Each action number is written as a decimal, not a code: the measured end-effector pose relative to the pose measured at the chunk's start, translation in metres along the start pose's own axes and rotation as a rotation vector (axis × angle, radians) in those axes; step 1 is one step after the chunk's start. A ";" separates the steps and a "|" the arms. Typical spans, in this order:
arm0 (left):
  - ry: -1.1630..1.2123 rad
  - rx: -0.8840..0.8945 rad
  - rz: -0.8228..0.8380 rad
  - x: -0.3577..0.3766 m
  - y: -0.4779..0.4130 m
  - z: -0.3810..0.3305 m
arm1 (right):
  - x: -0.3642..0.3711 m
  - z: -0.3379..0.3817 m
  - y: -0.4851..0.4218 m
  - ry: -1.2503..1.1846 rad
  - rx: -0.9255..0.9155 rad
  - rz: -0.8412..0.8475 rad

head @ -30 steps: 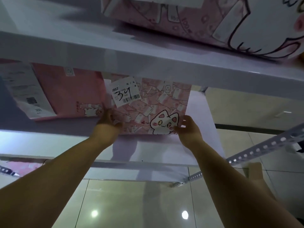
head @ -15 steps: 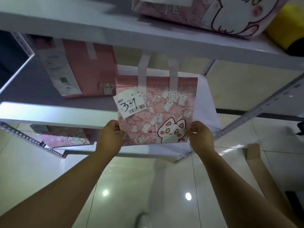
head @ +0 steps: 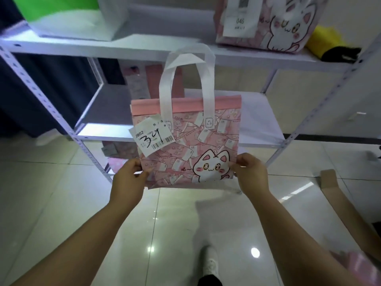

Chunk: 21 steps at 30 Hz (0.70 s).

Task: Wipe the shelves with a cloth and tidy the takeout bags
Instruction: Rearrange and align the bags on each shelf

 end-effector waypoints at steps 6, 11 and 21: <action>0.037 0.119 -0.033 -0.074 0.022 -0.052 | -0.023 0.073 0.051 -0.143 -0.091 -0.066; 0.059 0.260 -0.052 -0.105 0.017 -0.105 | -0.053 0.127 0.065 -0.187 -0.187 -0.125; 0.139 0.433 -0.016 -0.104 -0.045 -0.200 | -0.104 0.200 0.019 -0.223 -0.316 -0.259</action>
Point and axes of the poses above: each hand's wrist, its own y-axis away from the middle knuckle, its own x-axis out of the palm, z = x × y, the point moved 5 cm from there along -y, towards the middle knuckle, and after that the axes turned 14 degrees about y, right-handed, at the moved point
